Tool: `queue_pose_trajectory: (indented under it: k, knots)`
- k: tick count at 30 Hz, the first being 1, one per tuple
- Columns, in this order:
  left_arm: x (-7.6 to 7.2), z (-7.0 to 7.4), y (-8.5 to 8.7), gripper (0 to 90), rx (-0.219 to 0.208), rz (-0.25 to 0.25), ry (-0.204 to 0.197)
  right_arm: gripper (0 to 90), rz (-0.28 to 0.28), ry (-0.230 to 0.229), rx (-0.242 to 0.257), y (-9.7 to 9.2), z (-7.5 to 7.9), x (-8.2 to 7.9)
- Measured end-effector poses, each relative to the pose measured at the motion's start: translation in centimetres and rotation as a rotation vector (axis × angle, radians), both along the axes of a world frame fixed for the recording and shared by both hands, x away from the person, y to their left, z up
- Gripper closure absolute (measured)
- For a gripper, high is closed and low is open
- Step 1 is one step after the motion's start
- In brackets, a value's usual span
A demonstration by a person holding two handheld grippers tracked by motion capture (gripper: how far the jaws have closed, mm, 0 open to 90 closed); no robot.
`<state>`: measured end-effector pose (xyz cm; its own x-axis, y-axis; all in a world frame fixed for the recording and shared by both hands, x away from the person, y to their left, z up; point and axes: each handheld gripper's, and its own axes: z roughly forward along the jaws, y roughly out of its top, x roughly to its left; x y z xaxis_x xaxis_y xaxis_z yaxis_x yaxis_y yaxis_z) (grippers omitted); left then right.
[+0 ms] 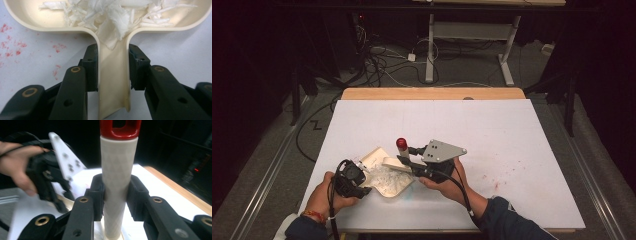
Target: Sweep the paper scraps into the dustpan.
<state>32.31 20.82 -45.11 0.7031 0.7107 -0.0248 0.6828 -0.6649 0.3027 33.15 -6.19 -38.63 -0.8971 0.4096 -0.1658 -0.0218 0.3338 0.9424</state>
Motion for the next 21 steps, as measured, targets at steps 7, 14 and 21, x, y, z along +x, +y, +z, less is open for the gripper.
queue_pose_trajectory:
  k: [7, 14, 21]
  knots:
    - [-0.4, 0.0, -0.2, 63.3, 0.000, -0.023, 0.004, 70.5, 0.005, 0.003, 0.068, -0.4, 1.0, -0.1]
    - [-0.9, 0.1, -0.7, 63.3, 0.010, -0.051, 0.008, 70.5, -0.035, 0.007, 0.124, -2.4, 2.1, 0.3]
    - [-1.0, 0.0, -0.9, 63.3, 0.014, -0.052, 0.010, 70.5, -0.108, 0.023, 0.146, -5.0, 3.0, 1.1]
